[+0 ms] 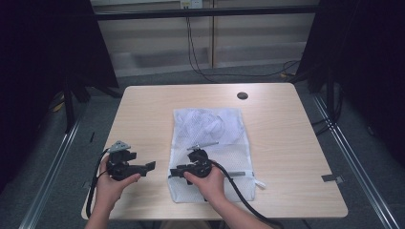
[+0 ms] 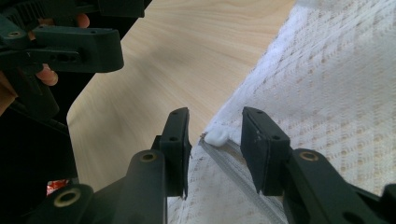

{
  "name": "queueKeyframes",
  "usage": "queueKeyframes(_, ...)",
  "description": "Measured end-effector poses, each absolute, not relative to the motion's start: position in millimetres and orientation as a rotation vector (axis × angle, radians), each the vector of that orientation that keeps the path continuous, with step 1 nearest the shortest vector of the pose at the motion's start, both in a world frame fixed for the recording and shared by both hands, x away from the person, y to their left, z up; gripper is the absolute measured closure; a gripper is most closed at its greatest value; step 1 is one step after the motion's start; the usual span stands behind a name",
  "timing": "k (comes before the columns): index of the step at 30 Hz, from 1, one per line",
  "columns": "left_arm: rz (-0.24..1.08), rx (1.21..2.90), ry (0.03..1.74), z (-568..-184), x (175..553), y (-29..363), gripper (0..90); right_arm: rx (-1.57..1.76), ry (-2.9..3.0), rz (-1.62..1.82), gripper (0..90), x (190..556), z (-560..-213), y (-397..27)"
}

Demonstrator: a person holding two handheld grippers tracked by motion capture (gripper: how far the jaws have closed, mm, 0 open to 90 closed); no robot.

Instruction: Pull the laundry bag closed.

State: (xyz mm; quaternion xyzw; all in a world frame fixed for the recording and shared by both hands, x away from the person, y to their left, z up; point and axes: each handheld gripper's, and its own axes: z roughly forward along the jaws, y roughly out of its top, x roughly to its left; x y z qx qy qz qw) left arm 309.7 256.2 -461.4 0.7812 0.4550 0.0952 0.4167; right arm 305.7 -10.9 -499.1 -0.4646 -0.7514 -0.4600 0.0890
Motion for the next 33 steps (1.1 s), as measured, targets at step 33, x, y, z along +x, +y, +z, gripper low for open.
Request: queueKeyframes(33,0.228,1.976,1.154,-463,311,257,5.6,-1.385,-2.229,-1.231,82.5,312,-507,5)
